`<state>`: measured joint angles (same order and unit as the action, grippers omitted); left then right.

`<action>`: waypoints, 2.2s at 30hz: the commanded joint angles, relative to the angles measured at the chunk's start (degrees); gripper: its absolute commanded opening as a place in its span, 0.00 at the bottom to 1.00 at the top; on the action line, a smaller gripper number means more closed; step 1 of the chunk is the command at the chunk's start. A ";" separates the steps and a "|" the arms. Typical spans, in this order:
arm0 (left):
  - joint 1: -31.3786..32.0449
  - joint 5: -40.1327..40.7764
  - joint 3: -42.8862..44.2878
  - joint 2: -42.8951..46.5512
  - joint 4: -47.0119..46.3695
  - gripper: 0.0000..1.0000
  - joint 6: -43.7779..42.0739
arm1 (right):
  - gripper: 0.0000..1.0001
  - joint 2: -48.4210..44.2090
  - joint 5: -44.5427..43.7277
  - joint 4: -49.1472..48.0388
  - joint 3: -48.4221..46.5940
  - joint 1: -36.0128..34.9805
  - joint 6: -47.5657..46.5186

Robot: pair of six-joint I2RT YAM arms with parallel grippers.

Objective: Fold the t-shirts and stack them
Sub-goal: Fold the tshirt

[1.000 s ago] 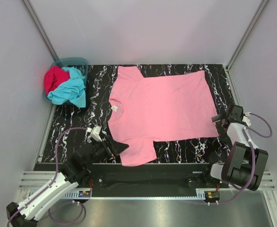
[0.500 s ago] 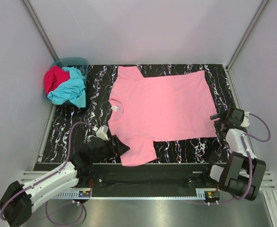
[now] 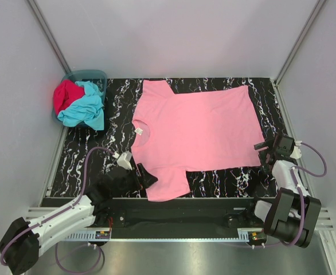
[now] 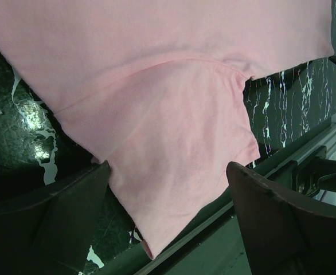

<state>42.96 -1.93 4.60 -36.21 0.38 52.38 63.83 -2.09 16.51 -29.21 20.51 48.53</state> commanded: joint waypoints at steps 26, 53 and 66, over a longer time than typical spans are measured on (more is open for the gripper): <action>0.37 2.47 3.93 -7.20 7.81 0.89 -0.09 | 0.87 0.24 -3.80 0.89 -2.34 -0.12 2.00; 3.54 0.18 1.99 -20.30 -12.50 0.85 -1.49 | 0.81 3.57 -18.65 14.68 -9.46 0.76 -0.80; 3.27 -2.20 1.99 -22.95 -15.76 0.85 -4.57 | 0.84 8.15 -6.44 8.19 -6.30 0.76 -3.71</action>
<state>46.09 -3.31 8.21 -59.09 -19.90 50.09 73.38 -11.38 27.59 -35.88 21.06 46.24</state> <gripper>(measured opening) 0.849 0.836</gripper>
